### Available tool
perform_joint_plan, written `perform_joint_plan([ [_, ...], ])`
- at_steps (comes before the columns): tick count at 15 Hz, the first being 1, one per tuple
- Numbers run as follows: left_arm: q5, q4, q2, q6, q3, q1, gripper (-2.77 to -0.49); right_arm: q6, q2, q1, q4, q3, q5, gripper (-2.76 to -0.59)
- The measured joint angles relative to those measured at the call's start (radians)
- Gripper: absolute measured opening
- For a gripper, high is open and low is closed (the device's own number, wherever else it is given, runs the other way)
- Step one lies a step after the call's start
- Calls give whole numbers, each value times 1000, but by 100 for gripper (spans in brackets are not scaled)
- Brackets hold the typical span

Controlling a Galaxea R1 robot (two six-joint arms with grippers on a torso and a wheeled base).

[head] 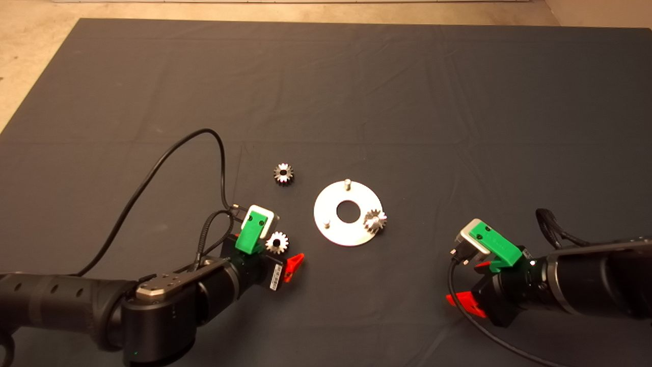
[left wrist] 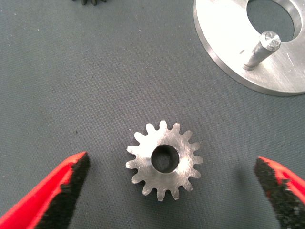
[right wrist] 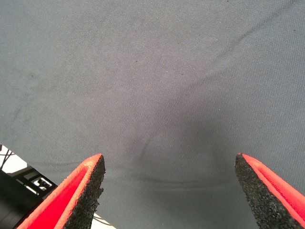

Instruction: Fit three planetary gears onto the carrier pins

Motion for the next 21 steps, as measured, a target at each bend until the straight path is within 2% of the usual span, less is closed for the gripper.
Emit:
perform_joint_plan([
  [4, -1, 34, 0, 0, 0, 5, -88, 0, 0, 6, 0, 1, 0, -134],
  [6, -1, 42, 0, 0, 0, 18, -98, 0, 0, 5, 0, 3, 0, -134],
  [8, -2, 49, 0, 0, 0, 20, -101, 0, 0, 6, 0, 3, 0, -134],
  [11, -7, 52, 0, -1, 0, 20, -117, 0, 0, 27, 0, 3, 0, -134],
  [15, -15, 91, 0, -1, 0, 39, -117, 0, 0, 32, 0, 3, 0, -134],
  [17, -16, 95, 0, -1, 0, 46, -117, 0, 0, 45, 0, 4, 0, -134],
  [19, -16, 95, 0, -2, 0, 57, -117, 0, 0, 44, 0, 4, 0, -134],
  [21, -16, 97, 0, -2, 0, 56, -117, 0, 0, 47, 0, 4, 0, -134],
])
